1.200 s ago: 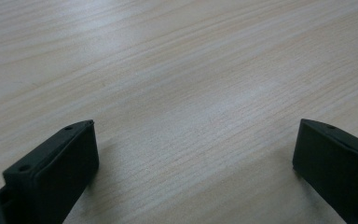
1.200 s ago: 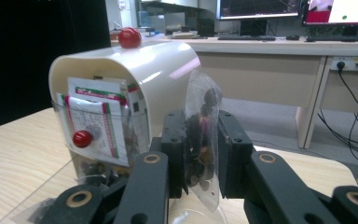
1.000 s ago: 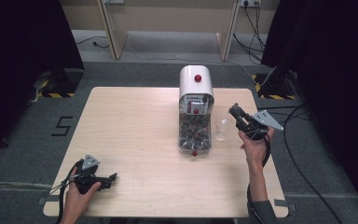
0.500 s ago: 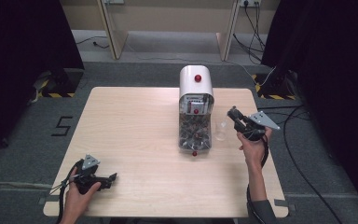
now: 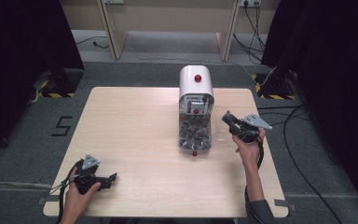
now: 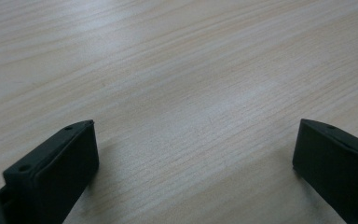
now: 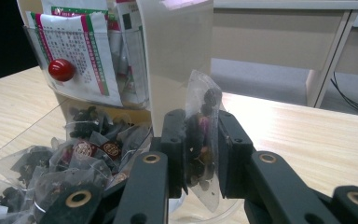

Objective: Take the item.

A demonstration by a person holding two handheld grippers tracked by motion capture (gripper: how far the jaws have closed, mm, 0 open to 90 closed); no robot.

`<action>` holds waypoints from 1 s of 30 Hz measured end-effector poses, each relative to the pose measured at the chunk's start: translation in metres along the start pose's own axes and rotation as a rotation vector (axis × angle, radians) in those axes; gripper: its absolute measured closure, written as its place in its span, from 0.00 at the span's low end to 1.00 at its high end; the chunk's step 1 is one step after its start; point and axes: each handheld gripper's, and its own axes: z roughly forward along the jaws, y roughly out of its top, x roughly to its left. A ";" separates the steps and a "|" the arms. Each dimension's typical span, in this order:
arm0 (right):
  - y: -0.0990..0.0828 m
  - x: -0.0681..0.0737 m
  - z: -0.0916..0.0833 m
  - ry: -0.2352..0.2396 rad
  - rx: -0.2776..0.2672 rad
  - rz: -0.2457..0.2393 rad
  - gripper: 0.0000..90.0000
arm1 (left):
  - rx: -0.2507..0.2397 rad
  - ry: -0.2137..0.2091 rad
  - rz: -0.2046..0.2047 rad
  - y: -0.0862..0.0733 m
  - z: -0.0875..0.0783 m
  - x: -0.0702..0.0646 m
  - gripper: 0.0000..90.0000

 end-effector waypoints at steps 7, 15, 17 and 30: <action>-0.004 0.001 0.004 0.002 0.021 -0.007 0.84 | 0.000 0.000 0.000 0.000 0.000 0.000 0.00; -0.006 0.001 0.005 -0.001 0.031 -0.008 0.84 | 0.000 0.000 0.000 0.000 0.000 0.000 0.00; -0.006 0.001 0.006 0.002 0.031 -0.009 0.84 | 0.000 0.000 0.000 0.000 0.000 0.000 0.00; -0.009 0.002 0.009 0.015 0.041 -0.010 0.80 | 0.000 0.000 0.000 0.000 0.000 0.000 0.00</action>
